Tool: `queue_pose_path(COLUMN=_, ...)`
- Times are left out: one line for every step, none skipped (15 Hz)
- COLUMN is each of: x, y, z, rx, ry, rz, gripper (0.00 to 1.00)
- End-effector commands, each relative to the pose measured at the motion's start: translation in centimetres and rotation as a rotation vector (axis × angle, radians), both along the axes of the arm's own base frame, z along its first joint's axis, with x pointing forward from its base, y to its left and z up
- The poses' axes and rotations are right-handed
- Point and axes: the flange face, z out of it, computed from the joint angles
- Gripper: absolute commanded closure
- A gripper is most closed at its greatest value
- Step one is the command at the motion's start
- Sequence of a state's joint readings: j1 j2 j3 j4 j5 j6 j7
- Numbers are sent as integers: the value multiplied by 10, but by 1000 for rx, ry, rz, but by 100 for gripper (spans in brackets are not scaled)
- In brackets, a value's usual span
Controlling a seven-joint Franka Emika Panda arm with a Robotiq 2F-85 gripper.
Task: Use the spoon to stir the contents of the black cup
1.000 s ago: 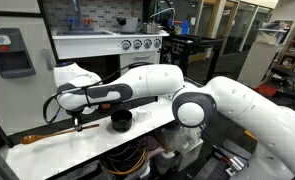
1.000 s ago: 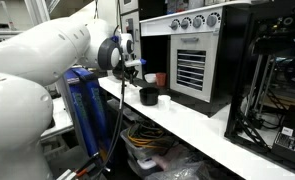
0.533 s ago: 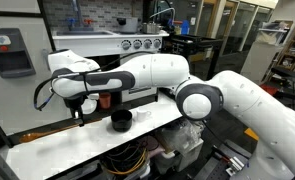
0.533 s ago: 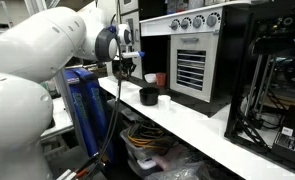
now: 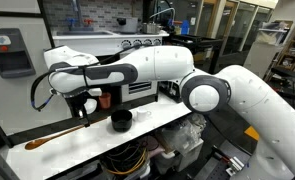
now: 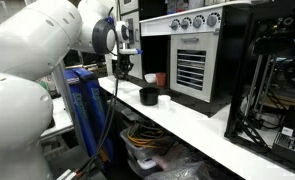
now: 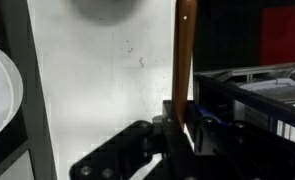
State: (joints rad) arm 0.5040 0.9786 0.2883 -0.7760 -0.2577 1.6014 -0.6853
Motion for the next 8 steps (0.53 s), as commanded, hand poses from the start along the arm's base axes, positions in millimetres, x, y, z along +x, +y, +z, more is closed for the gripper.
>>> queue_pose_path(x=-17, y=-14, z=14, rx=-48, ry=50, rz=50, gripper=96)
queue_pose_path(x=-20, y=-16, z=16, rx=-57, ry=52, rz=53, gripper=96)
queue_pose_path(x=-24, y=-18, z=17, rx=-65, ry=58, rz=56, gripper=96)
queue_pose_path(x=-28, y=-20, z=18, rx=-73, ry=61, rz=56, gripper=96)
queue_pose_path(x=-32, y=-22, z=19, rx=-79, ry=65, rz=54, gripper=96)
queue_pose_path(x=-36, y=-24, z=19, rx=-83, ry=67, rz=55, gripper=96)
queue_pose_path(x=-41, y=-27, z=18, rx=-91, ry=70, rz=56, gripper=96)
queue_pose_path(x=-46, y=-30, z=18, rx=-100, ry=75, rz=55, gripper=96)
